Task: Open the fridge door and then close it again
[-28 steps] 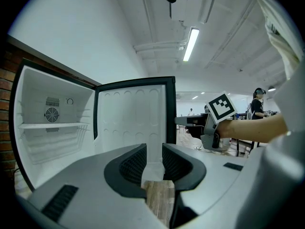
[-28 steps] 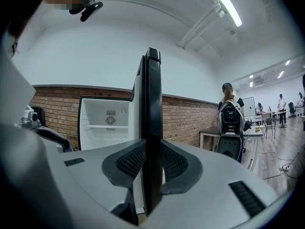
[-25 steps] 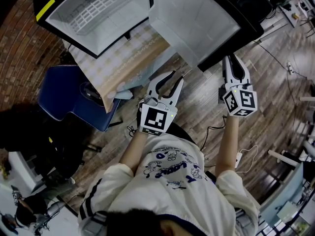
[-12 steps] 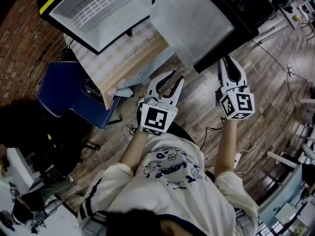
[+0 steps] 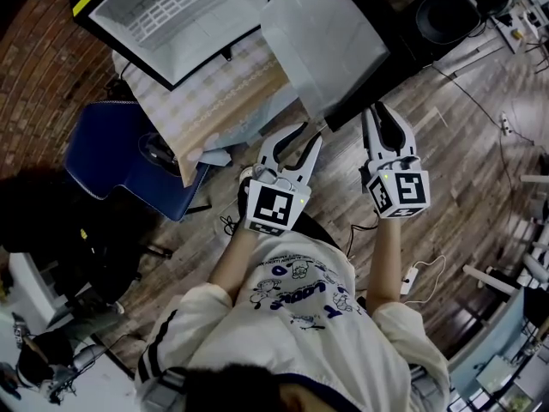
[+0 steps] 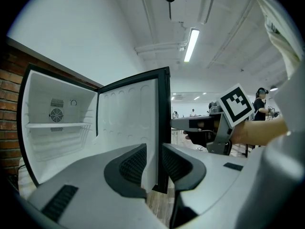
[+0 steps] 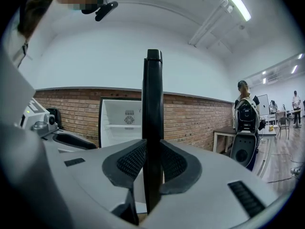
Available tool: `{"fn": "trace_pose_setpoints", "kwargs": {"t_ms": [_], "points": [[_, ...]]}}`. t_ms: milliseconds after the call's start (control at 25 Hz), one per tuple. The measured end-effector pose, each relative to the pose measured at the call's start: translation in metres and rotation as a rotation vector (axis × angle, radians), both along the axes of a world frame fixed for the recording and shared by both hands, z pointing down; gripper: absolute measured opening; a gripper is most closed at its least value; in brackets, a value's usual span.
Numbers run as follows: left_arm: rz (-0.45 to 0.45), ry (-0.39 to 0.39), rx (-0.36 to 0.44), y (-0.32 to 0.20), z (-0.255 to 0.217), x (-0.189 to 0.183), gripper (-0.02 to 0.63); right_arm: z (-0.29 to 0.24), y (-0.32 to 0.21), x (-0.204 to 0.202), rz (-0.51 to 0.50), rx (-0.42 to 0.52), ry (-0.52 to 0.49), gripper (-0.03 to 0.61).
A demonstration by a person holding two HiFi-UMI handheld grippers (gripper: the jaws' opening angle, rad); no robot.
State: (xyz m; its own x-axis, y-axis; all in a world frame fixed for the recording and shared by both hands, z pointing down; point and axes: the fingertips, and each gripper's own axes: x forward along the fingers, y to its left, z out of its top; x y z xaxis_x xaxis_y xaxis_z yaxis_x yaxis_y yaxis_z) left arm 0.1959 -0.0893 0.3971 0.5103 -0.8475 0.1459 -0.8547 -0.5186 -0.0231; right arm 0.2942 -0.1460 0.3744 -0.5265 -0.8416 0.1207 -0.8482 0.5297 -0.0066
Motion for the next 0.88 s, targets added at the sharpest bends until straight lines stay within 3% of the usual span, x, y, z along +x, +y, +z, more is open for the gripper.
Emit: {"fn": "trace_pose_setpoints", "kwargs": {"t_ms": [200, 880], "points": [[-0.007, -0.022, -0.018, 0.003, 0.004, -0.003, 0.110, 0.000, 0.013, -0.021, -0.016, -0.012, -0.033, 0.092], [-0.042, -0.028, -0.017, 0.006, 0.006, -0.013, 0.112, 0.002, 0.047, -0.082, -0.205, -0.030, -0.038, 0.080]]}}
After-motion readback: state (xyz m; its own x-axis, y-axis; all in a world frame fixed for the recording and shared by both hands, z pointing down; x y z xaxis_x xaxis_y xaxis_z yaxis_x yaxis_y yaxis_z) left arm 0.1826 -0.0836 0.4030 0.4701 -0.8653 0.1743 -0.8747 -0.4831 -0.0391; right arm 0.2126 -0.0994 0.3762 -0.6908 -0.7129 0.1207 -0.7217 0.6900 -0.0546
